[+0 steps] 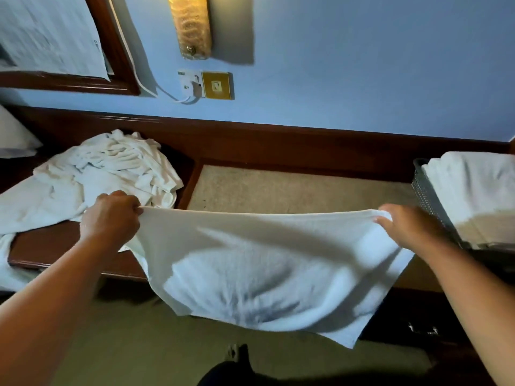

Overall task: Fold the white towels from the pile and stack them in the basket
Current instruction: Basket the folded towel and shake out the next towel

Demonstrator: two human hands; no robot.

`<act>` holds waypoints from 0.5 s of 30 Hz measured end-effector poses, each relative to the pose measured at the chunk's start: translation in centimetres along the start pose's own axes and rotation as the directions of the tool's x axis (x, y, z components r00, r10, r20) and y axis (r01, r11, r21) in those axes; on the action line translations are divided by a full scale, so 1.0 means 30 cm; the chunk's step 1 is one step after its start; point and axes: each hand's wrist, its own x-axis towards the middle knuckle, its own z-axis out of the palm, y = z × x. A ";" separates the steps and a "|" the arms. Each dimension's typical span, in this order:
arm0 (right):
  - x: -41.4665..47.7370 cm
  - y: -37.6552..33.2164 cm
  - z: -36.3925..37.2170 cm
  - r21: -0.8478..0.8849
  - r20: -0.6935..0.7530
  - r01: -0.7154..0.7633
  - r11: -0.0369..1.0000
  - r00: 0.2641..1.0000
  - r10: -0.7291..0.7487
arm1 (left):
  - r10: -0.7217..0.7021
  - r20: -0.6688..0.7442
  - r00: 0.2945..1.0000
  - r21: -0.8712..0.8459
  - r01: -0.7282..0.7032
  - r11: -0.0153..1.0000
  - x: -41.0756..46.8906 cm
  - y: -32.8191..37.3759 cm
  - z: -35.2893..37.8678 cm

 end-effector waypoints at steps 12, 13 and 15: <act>0.539 0.006 -0.116 -0.105 -0.112 -0.062 0.992 0.992 0.050 | -0.252 0.342 0.905 -0.068 0.291 0.954 0.569 0.435 -0.049; 0.599 0.011 -0.115 -0.079 -0.095 -0.096 0.992 0.992 0.088 | -0.280 0.419 0.864 -0.254 0.407 0.877 0.637 0.472 -0.023; 0.702 0.026 -0.103 -0.010 -0.049 -0.167 0.986 0.985 0.166 | -0.312 0.586 0.748 -0.559 0.651 0.513 0.756 0.531 0.024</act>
